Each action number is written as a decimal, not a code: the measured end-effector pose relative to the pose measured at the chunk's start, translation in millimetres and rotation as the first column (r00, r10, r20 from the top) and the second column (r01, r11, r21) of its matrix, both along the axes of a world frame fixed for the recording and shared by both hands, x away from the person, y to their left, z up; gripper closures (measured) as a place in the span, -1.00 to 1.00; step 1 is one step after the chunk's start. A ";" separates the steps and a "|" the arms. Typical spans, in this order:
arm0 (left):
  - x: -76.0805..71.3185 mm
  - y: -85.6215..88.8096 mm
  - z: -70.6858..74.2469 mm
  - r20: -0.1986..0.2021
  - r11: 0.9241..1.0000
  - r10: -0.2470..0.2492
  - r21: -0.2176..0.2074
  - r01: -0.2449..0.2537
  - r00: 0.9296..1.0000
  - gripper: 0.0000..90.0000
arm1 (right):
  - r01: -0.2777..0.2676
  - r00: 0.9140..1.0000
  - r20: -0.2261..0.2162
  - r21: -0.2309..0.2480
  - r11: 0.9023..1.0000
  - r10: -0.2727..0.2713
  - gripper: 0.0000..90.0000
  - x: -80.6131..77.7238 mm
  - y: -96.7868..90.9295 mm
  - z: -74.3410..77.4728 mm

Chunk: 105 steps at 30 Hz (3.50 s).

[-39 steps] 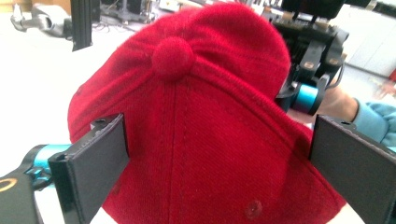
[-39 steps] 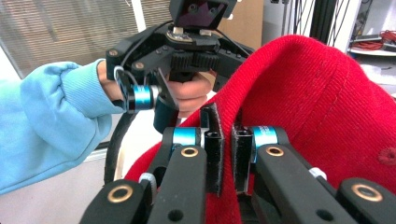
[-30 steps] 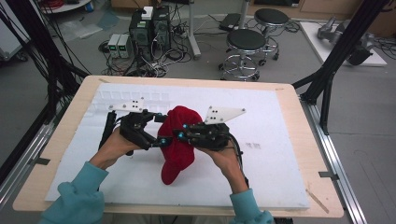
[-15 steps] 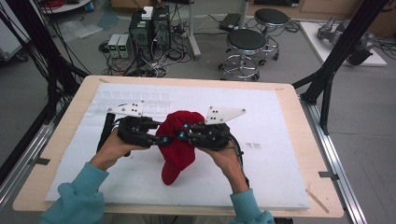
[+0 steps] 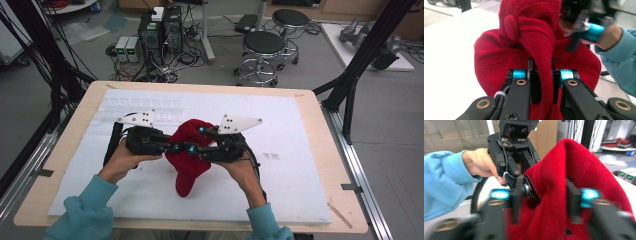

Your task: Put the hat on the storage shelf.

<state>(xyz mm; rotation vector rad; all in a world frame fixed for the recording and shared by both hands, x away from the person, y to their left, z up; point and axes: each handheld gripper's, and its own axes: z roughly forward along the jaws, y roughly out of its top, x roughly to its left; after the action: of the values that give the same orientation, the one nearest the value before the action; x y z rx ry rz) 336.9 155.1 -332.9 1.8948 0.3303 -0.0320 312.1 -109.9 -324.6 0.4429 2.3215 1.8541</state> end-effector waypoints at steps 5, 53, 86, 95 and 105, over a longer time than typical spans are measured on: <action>0.3 1.6 0.4 0.003 1.000 0.004 0.001 -0.004 1.000 0.87 | 0.071 0.998 0.003 -0.031 0.997 -0.071 -0.76 -0.6 4.0 -2.7; 18.3 7.5 34.8 0.089 0.965 0.261 -0.063 -0.256 0.961 0.88 | 0.194 0.964 -0.163 -0.108 0.975 -0.210 -0.38 -15.2 -2.3 -28.0; 20.6 4.5 37.1 0.097 0.951 0.297 -0.115 -0.285 0.950 0.87 | 0.196 0.941 -0.249 -0.151 0.969 -0.230 0.89 -10.6 13.0 -37.8; 21.3 4.8 37.3 0.091 0.939 0.336 -0.113 -0.326 0.937 -0.02 | 0.217 0.949 -0.196 -0.169 0.962 -0.248 0.90 -12.4 12.4 -36.4; 23.5 12.6 37.7 0.088 0.920 0.387 -0.112 -0.377 0.918 -0.82 | 0.241 0.943 -0.198 -0.147 0.959 -0.267 0.91 -10.2 9.4 -35.8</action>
<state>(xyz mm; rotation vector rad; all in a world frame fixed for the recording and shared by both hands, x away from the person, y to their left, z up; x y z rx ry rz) 360.5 167.8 -295.2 1.7037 0.6100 0.3129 302.0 -100.6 -360.4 0.9216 2.3565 1.6050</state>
